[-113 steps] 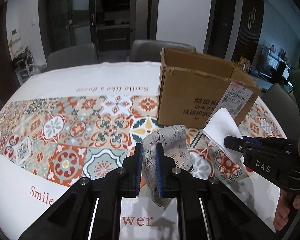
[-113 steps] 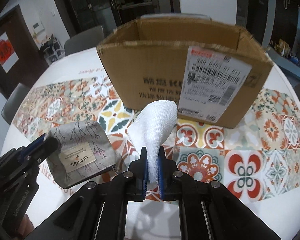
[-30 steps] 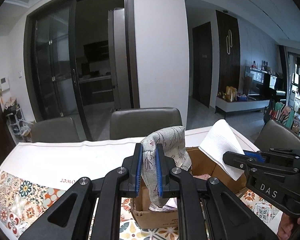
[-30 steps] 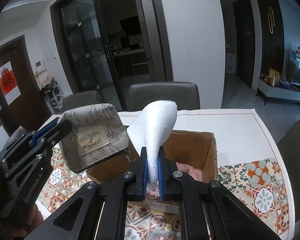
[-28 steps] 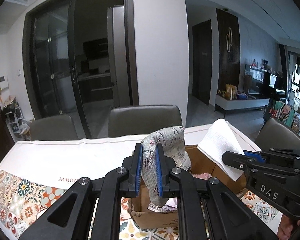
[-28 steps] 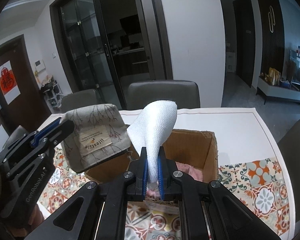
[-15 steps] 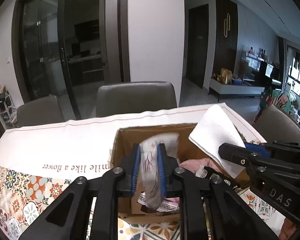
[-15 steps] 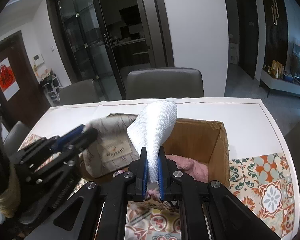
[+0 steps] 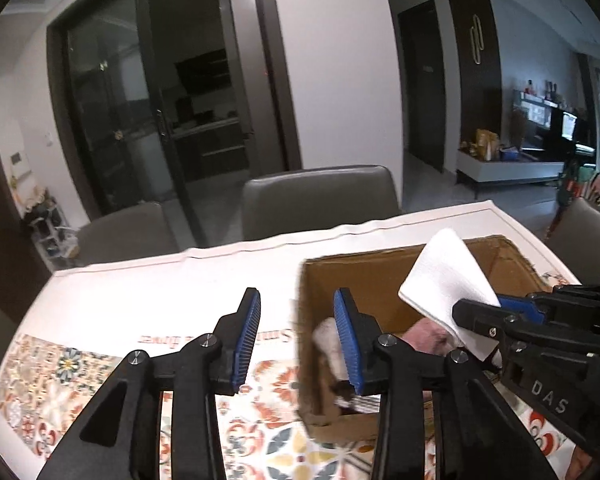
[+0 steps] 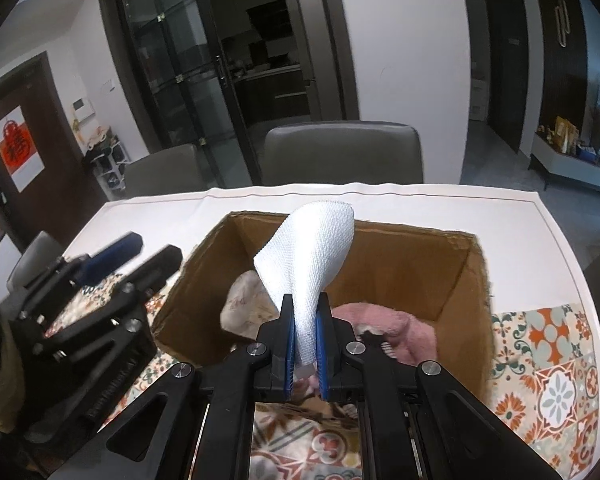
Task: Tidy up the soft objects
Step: 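Open both tools to drop the grey pouch and white cloth into the box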
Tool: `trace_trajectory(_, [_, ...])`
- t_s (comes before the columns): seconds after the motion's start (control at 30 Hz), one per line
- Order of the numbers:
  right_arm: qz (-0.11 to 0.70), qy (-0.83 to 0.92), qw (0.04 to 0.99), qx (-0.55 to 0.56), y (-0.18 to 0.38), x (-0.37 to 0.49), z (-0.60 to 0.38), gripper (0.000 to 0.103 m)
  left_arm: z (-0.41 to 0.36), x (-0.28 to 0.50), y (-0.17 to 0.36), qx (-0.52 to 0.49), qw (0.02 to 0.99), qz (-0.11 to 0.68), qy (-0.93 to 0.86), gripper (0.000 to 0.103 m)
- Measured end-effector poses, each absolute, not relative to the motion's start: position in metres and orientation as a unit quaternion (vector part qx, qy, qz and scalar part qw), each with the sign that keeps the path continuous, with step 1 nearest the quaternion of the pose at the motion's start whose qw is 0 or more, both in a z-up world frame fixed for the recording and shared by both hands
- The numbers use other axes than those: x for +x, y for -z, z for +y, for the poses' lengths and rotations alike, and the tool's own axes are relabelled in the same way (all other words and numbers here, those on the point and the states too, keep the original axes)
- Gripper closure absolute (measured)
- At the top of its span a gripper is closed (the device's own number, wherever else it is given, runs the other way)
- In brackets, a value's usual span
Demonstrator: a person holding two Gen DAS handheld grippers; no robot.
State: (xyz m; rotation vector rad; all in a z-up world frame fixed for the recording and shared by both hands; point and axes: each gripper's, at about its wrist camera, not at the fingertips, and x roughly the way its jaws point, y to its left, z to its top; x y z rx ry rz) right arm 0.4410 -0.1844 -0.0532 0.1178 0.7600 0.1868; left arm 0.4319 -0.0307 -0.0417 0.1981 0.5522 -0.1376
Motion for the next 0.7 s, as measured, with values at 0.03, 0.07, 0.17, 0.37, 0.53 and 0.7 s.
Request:
trace_trajectory(0.03, [0.372, -0.098, 0.921, 0.055, 0.054, 0.443, -0.18, 0.093, -0.027, 0.43, 0.04, 0.099, 0.956, 0.269, 0.061, 0.061])
trace_trajectory(0.07, [0.373, -0.102, 0.921, 0.054, 0.055, 0.443, -0.178, 0.092, -0.024, 0.43, 0.039, 0.1, 0.957, 0.267, 0.057, 0.06])
trace_trajectory(0.17, [0.374, -0.11, 0.919, 0.054, 0.057, 0.445, -0.173, 0.083, -0.016, 0.424, 0.035, 0.101, 0.958, 0.263, 0.044, 0.059])
trace_trajectory(0.37, [0.373, -0.1, 0.921, 0.057, 0.057, 0.443, -0.173, 0.062, -0.008, 0.413, 0.032, 0.108, 0.96, 0.257, 0.032, 0.055])
trace_trajectory(0.53, [0.372, -0.095, 0.922, 0.056, 0.054, 0.431, -0.173, 0.062, -0.005, 0.397, 0.032, 0.112, 0.96, 0.256, 0.026, 0.053])
trace_trajectory(0.7, [0.371, -0.093, 0.923, 0.051, 0.049, 0.416, -0.172, 0.062, -0.001, 0.383, 0.03, 0.107, 0.96, 0.256, 0.028, 0.053])
